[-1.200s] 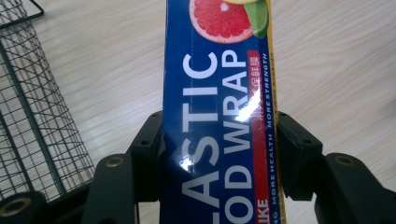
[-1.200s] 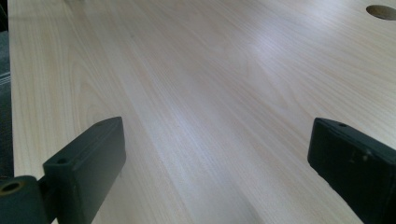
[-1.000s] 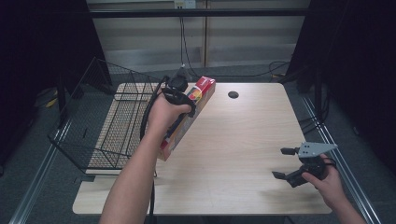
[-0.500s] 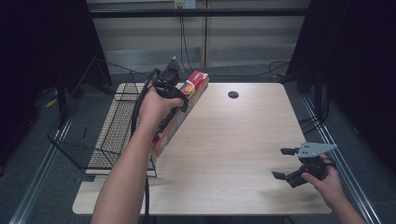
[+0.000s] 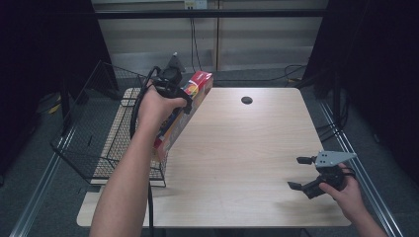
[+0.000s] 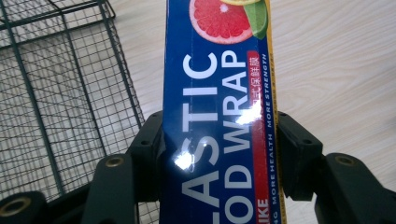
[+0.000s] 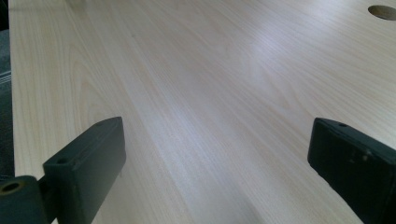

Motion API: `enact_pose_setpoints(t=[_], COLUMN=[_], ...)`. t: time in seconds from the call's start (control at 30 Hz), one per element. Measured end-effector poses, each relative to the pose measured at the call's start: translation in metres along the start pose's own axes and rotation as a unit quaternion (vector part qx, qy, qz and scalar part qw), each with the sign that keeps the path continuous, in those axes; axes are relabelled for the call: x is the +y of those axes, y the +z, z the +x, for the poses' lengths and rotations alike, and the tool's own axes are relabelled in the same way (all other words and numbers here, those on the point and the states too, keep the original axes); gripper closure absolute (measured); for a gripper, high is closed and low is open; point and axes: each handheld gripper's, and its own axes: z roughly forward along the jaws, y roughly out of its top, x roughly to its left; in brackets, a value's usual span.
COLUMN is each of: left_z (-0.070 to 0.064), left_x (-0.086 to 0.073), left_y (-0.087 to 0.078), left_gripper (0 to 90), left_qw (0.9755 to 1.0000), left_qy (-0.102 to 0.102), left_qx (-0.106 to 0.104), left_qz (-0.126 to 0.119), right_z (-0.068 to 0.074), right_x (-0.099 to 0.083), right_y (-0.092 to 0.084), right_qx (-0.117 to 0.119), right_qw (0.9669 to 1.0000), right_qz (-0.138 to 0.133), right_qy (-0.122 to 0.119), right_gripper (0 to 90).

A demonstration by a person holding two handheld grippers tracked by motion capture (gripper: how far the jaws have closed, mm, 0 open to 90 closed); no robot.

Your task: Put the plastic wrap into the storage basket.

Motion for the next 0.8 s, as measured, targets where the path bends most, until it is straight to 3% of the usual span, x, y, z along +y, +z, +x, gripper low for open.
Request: enact_pose_setpoints(t=[0.23,0.27,0.8], left_z=[0.009,0.009,0.027], left_x=[0.000,0.000,-0.002], left_y=[-0.008,-0.008,-0.026], left_gripper=[44.3,44.3,44.3], left_qw=[1.0000,0.9999,0.9991], left_qy=[-0.004,-0.013,-0.036], left_qx=[0.005,0.006,0.020], left_qz=[0.003,-0.004,-0.013], right_z=[0.001,0.001,0.002], right_x=[0.000,0.000,0.000], right_y=[0.002,0.002,0.003], right_qx=[0.004,0.004,0.004], right_qw=[1.0000,1.0000,1.0000], right_qz=[0.003,0.003,0.002], right_qy=[-0.002,-0.002,-0.004], right_gripper=[4.1,4.1,4.1])
